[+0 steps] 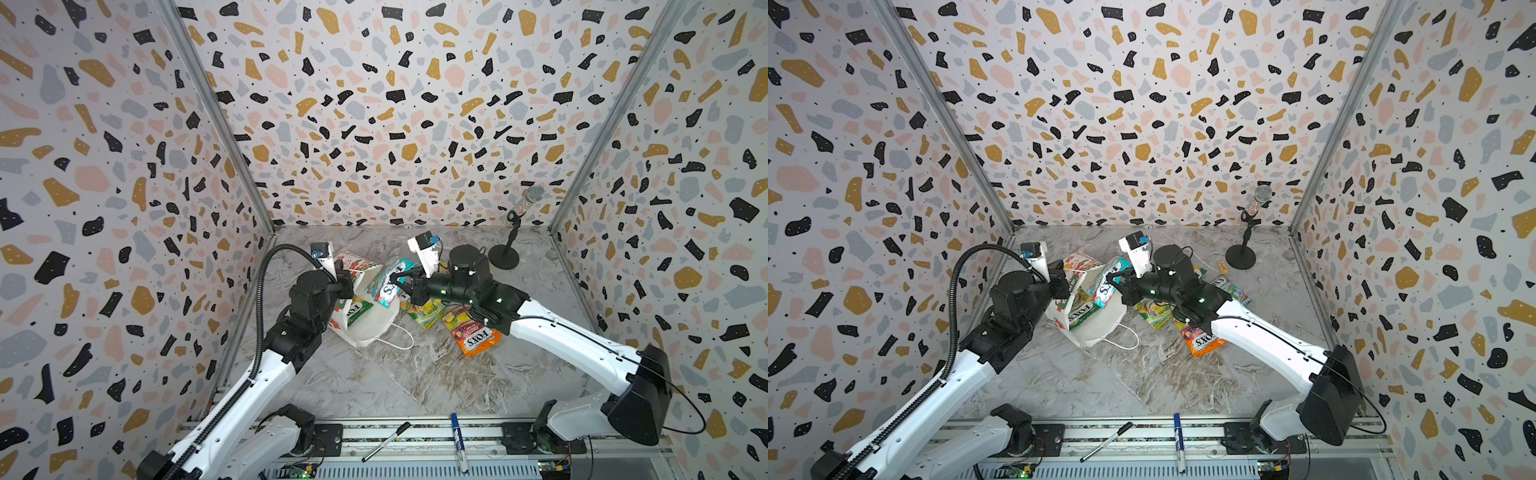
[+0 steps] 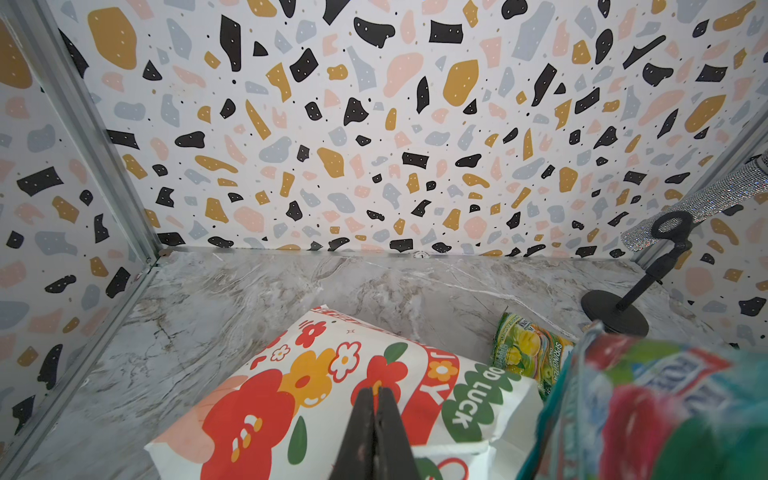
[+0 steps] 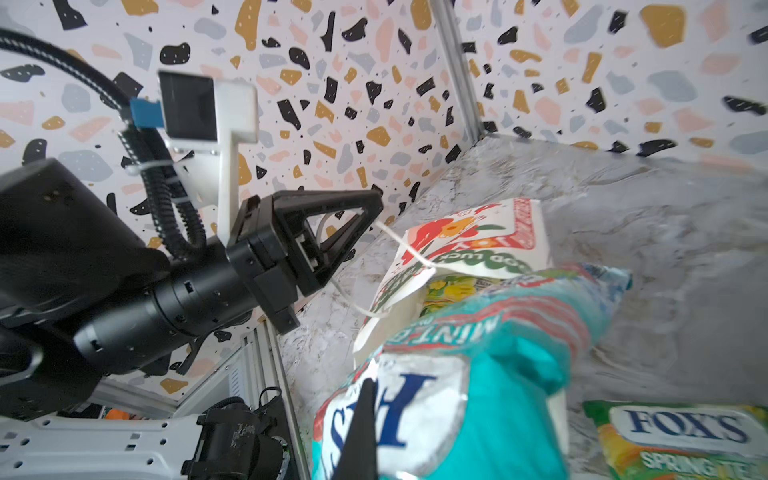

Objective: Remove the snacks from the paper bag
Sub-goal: 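Pull the teal Mint Blossom packet out of the bag with the right gripper, then lower the Mint Blossom packet onto the table nearer the robot and release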

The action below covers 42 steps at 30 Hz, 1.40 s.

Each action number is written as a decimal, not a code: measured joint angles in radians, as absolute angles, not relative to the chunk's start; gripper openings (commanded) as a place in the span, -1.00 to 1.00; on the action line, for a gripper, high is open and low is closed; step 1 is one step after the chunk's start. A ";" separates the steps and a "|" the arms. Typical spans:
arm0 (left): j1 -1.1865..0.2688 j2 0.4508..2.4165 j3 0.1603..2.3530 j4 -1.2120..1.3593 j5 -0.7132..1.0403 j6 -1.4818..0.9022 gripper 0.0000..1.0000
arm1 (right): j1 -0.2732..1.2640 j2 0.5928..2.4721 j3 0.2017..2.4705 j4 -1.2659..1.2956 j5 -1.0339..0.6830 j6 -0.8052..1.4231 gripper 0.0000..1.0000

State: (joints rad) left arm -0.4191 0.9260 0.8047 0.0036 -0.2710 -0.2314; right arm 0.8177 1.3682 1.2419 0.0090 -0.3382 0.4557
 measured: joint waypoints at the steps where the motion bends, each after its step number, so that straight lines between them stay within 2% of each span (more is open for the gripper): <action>1: -0.419 0.926 0.805 0.004 -0.271 -0.231 -1.00 | 0.799 1.348 1.234 0.000 -0.340 0.448 -1.00; 12: -0.419 0.910 0.805 0.001 -0.270 -0.231 -1.00 | 0.621 1.211 1.075 -0.174 -0.372 0.405 -1.00; 26: -0.414 0.893 0.804 0.001 -0.263 -0.231 -1.00 | 0.608 1.067 0.829 -0.279 -0.435 0.395 -1.00; 42: -0.413 0.893 0.805 0.001 -0.262 -0.231 -1.00 | 0.651 1.049 0.669 -0.211 -0.615 0.445 -1.00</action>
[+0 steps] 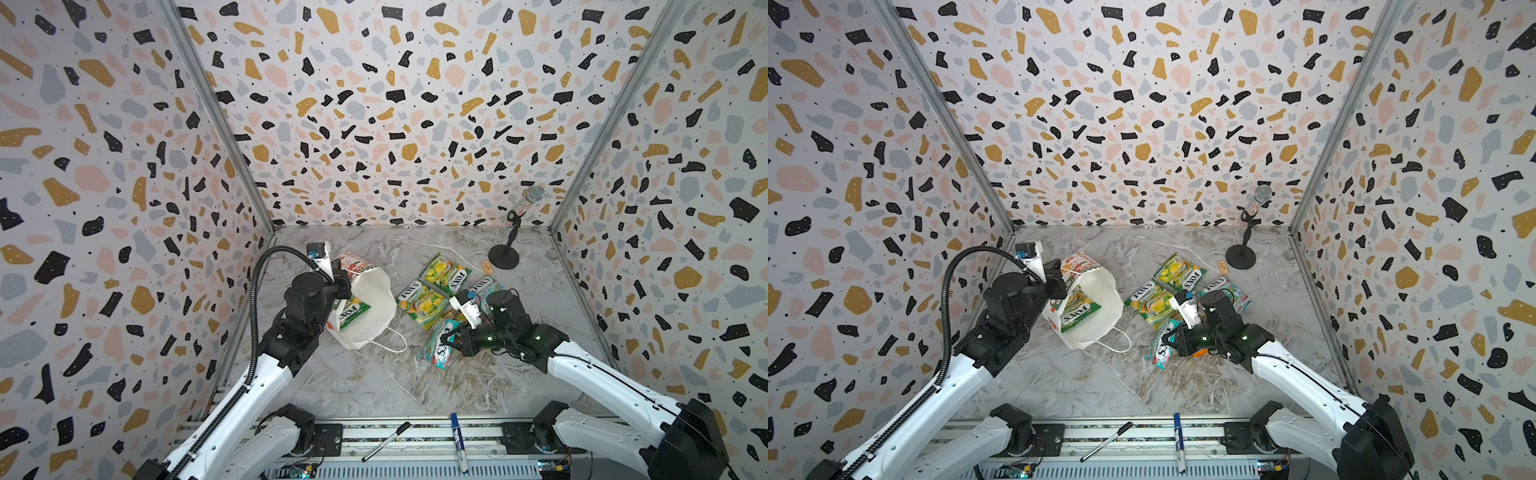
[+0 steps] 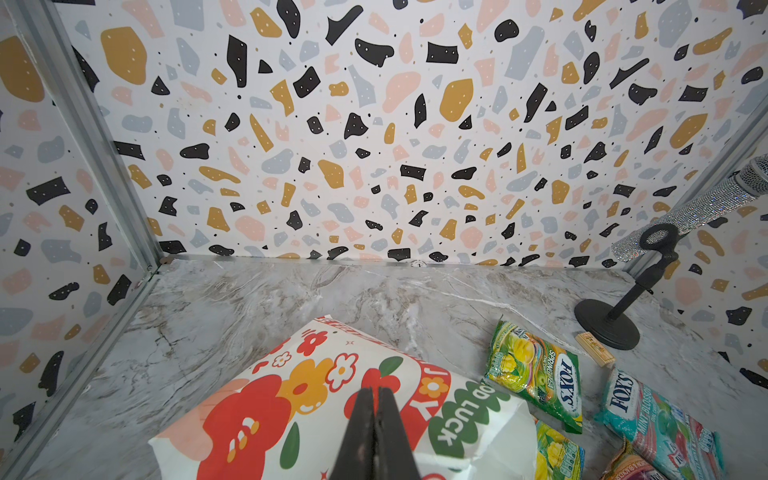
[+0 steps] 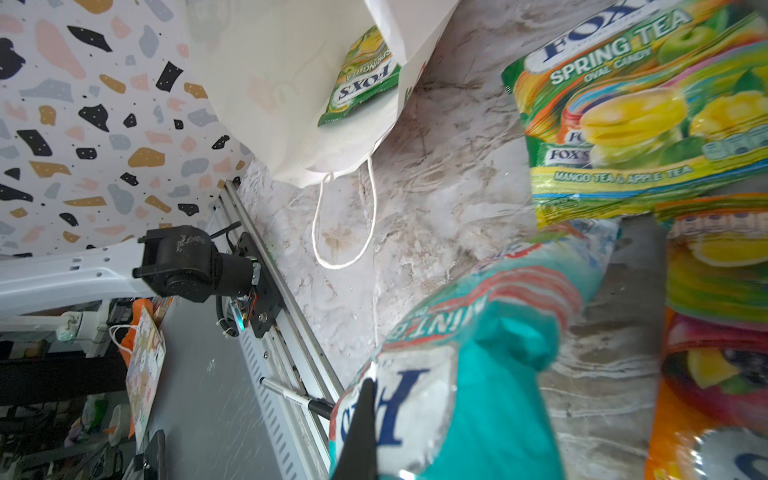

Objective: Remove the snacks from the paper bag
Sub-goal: 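Lower the Mint Blossom packet onto the table nearer the robot and release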

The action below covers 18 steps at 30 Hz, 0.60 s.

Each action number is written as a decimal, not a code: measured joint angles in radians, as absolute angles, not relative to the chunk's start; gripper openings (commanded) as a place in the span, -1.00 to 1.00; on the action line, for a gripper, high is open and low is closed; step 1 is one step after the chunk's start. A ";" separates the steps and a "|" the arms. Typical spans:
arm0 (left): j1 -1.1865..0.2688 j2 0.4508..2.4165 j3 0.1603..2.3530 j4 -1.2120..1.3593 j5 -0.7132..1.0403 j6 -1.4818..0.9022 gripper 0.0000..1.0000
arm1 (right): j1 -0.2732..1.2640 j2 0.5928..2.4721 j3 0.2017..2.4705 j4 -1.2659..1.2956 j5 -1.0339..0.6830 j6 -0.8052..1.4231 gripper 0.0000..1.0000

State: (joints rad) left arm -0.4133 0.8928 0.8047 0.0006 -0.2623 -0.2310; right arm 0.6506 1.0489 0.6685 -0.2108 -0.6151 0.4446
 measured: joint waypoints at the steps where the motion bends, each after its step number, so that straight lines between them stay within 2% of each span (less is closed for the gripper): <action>1: -0.413 0.893 0.805 0.001 -0.262 -0.231 -1.00 | 0.652 1.051 0.653 -0.195 -0.628 0.450 -1.00; 10: -0.413 0.893 0.805 0.001 -0.262 -0.231 -1.00 | 0.655 1.100 0.569 -0.150 -0.665 0.470 -1.00; 15: -0.413 0.893 0.805 0.001 -0.263 -0.231 -1.00 | 0.677 1.103 0.568 -0.167 -0.604 0.471 -1.00; 18: -0.413 0.893 0.805 0.001 -0.263 -0.231 -1.00 | 0.693 1.103 0.564 -0.176 -0.561 0.475 -0.92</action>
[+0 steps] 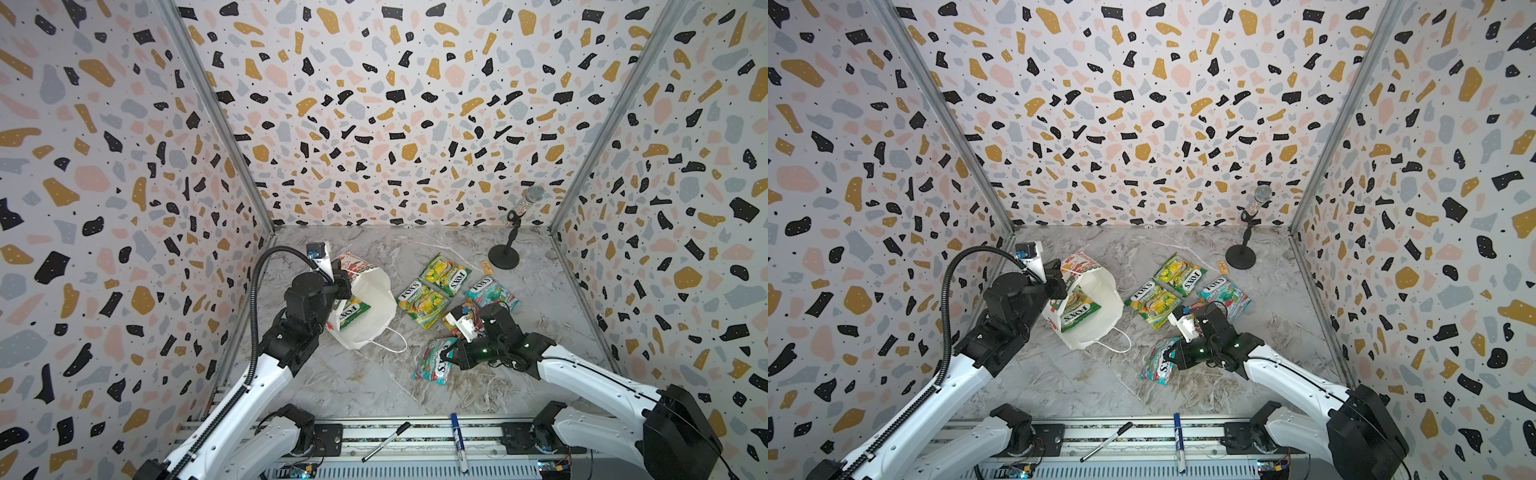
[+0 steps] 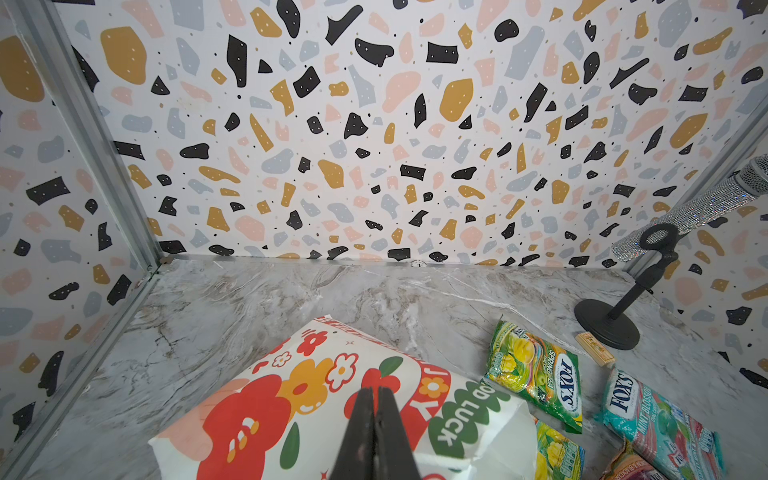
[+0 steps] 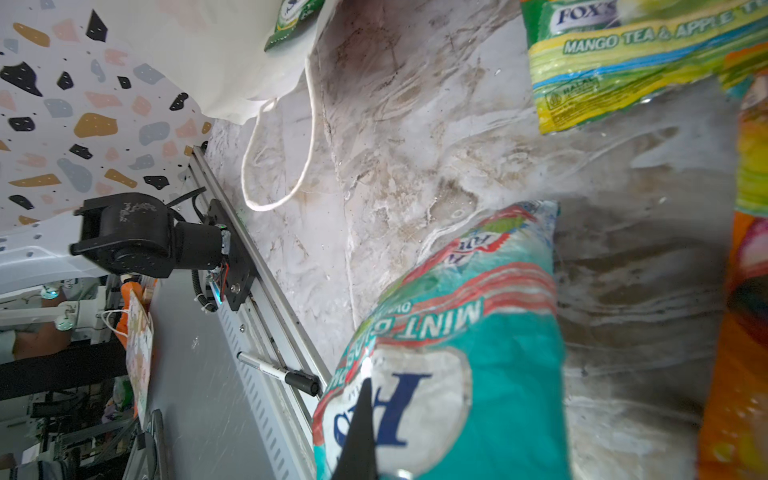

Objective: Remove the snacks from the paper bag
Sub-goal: 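Lower the Mint Blossom packet onto the table nearer the robot and release, then move the open right gripper back into the bag opening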

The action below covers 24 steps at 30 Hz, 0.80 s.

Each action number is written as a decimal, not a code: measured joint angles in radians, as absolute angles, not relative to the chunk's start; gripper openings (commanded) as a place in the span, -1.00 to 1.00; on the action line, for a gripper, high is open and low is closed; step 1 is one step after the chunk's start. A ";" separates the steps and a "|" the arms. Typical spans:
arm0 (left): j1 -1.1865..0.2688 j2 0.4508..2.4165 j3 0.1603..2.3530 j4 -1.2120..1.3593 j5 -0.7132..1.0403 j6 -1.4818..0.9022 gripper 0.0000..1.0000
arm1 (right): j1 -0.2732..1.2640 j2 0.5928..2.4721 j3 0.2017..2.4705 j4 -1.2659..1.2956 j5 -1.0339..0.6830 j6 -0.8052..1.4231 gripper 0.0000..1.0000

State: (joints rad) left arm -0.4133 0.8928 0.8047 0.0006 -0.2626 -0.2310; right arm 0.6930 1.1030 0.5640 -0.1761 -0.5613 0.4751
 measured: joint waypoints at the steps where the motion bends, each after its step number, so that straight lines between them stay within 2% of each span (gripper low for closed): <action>1: -0.413 0.893 0.805 0.001 -0.263 -0.231 -1.00 | 0.697 1.103 0.560 -0.179 -0.548 0.479 -0.85; 4: -0.413 0.893 0.805 0.001 -0.262 -0.231 -1.00 | 0.711 1.103 0.543 -0.192 -0.514 0.491 -0.64; 7: -0.413 0.893 0.805 0.001 -0.262 -0.231 -1.00 | 0.731 1.103 0.535 -0.216 -0.474 0.498 -0.28; 11: -0.413 0.893 0.805 0.001 -0.262 -0.231 -1.00 | 0.756 1.103 0.536 -0.246 -0.398 0.496 -0.03; 17: -0.413 0.893 0.805 0.001 -0.262 -0.231 -1.00 | 0.785 1.103 0.555 -0.313 -0.245 0.493 0.17; 24: -0.413 0.893 0.805 0.001 -0.262 -0.231 -1.00 | 0.812 1.079 0.587 -0.350 -0.096 0.493 0.20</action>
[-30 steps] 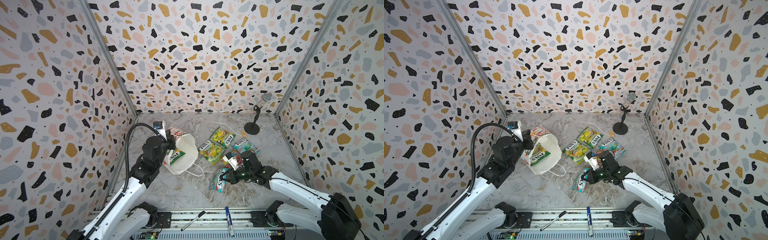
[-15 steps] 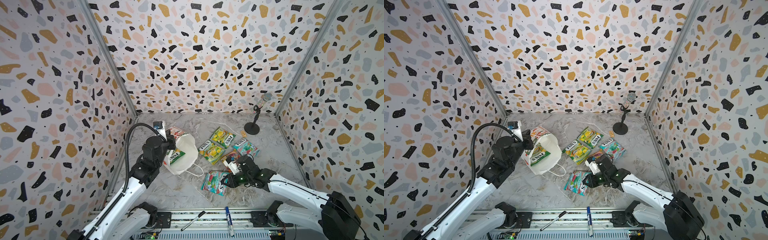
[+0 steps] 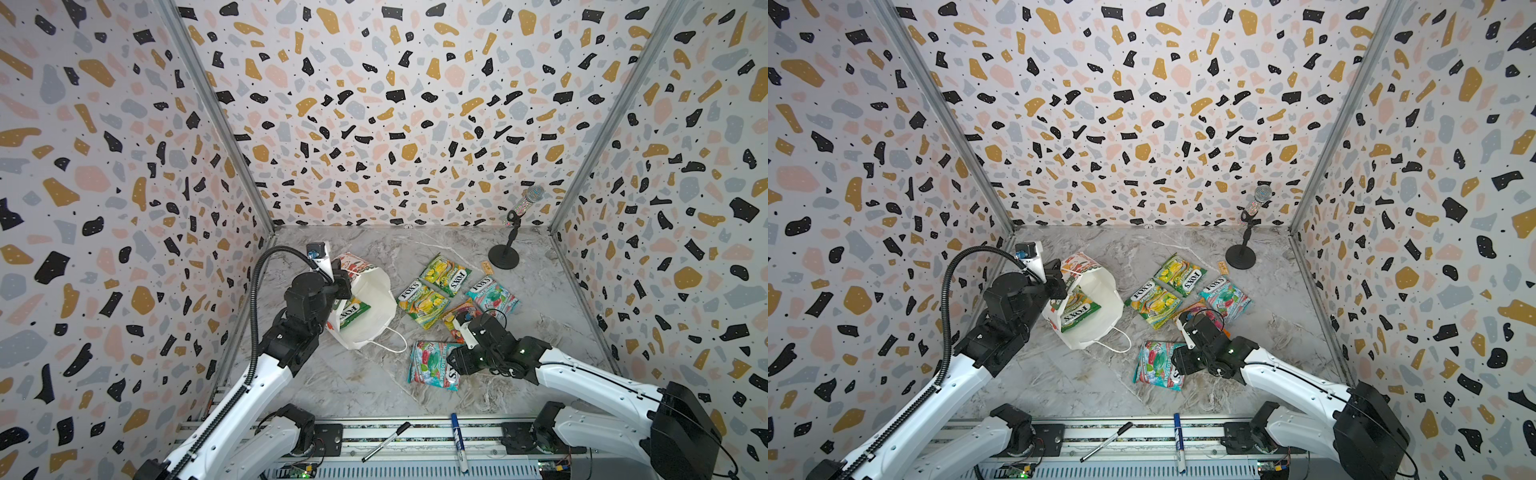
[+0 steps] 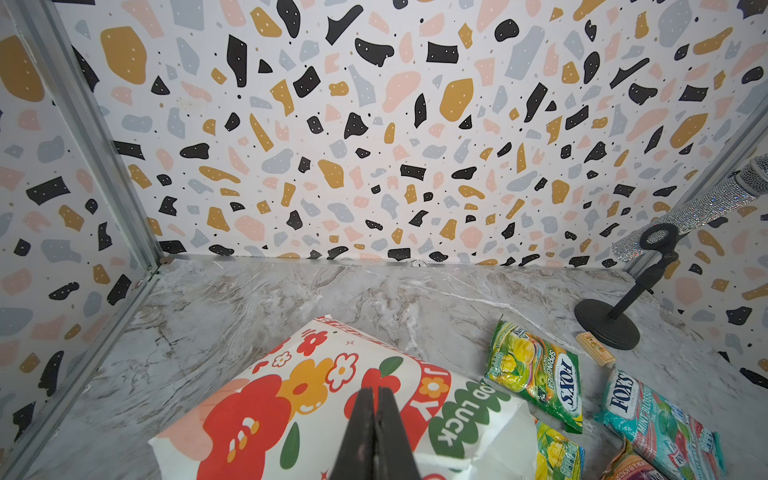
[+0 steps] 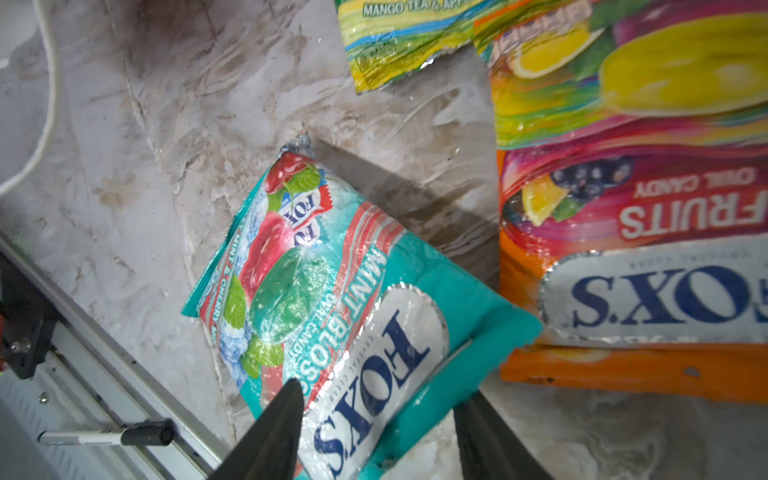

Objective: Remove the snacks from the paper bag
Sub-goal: 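Move the open right gripper back into the bag opening, then close the right gripper on the green Spring Tea packet inside the bag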

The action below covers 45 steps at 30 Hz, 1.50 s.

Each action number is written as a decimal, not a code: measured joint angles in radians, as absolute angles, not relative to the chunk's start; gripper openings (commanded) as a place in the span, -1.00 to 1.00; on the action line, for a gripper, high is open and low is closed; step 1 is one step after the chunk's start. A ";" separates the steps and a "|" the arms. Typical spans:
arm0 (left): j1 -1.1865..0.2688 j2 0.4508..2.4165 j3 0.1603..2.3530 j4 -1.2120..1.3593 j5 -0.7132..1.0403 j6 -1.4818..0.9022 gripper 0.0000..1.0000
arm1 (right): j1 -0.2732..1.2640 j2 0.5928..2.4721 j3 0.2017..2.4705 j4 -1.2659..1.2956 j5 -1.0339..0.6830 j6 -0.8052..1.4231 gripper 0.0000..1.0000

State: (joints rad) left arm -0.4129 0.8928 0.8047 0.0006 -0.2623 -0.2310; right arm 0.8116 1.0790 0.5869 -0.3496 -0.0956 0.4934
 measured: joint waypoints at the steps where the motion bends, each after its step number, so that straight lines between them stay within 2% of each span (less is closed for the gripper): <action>1: -0.413 0.893 0.805 0.001 -0.262 -0.231 -1.00 | 0.812 1.067 0.589 -0.349 -0.089 0.493 0.20; 7: -0.411 0.893 0.805 0.001 -0.245 -0.231 -1.00 | 0.812 1.014 0.601 -0.262 -0.169 0.493 0.15; 12: -0.410 0.893 0.804 0.001 -0.239 -0.231 -1.00 | 0.825 1.090 0.661 -0.138 -0.317 0.496 0.08; 18: -0.409 0.893 0.804 0.001 -0.226 -0.232 -1.00 | 0.889 1.274 0.790 -0.020 -0.437 0.498 0.00; 27: -0.408 0.892 0.804 0.001 -0.221 -0.233 -1.00 | 0.985 1.583 1.043 0.000 -0.461 0.465 -0.05; 38: -0.406 0.885 0.793 0.003 -0.222 -0.233 -1.00 | 0.983 1.916 1.339 -0.033 -0.464 0.468 -0.09; 45: -0.406 0.879 0.793 0.004 -0.222 -0.233 -1.00 | 0.965 2.056 1.466 -0.045 -0.464 0.545 -0.08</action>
State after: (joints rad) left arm -0.4057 0.8795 0.7925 0.0044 -0.2222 -0.2329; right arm 0.9649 2.0556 1.4662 -0.0452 -0.4637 0.5449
